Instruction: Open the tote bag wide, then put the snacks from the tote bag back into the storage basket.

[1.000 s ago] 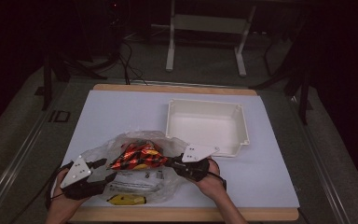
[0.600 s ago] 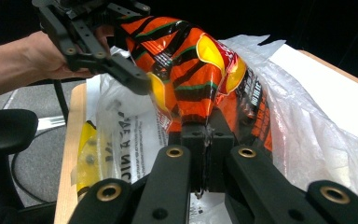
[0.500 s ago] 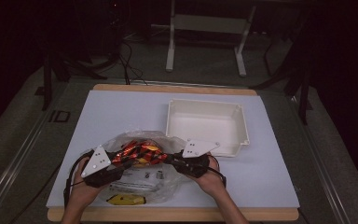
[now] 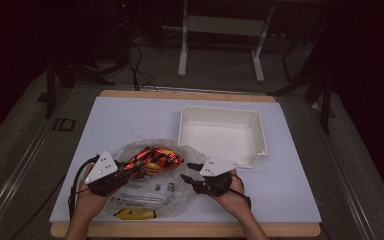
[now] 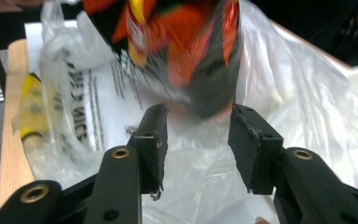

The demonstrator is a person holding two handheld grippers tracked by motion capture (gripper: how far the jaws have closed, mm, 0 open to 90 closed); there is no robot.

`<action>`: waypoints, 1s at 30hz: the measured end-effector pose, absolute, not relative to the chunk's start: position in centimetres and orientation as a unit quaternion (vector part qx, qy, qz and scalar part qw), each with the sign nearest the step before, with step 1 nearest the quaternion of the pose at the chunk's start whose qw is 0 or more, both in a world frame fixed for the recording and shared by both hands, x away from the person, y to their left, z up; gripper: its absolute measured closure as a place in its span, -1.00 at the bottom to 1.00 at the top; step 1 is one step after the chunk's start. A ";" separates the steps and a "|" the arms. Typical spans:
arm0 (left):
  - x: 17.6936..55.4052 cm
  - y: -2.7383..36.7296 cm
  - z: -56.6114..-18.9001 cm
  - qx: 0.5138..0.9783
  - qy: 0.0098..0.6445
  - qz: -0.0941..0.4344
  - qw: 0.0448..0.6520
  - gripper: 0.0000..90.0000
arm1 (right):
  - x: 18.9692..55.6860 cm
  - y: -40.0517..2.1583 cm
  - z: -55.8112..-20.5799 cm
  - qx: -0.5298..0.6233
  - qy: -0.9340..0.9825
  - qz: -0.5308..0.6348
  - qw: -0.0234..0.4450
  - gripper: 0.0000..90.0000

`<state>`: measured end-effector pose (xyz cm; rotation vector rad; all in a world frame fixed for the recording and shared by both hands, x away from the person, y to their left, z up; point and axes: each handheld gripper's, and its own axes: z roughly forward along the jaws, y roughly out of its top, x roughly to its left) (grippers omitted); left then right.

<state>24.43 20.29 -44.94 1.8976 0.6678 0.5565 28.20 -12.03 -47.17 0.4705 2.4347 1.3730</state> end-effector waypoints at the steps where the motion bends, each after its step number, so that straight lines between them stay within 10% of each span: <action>1: 24.4 20.3 -44.8 0.785 0.275 0.227 0.506 0.87 | 28.3 -12.1 -47.5 0.171 0.851 0.473 0.151 0.25; 30: 23.9 20.5 -41.4 0.763 0.284 0.181 0.552 0.96 | 29.9 -11.5 -51.4 0.209 0.869 0.432 0.120 0.26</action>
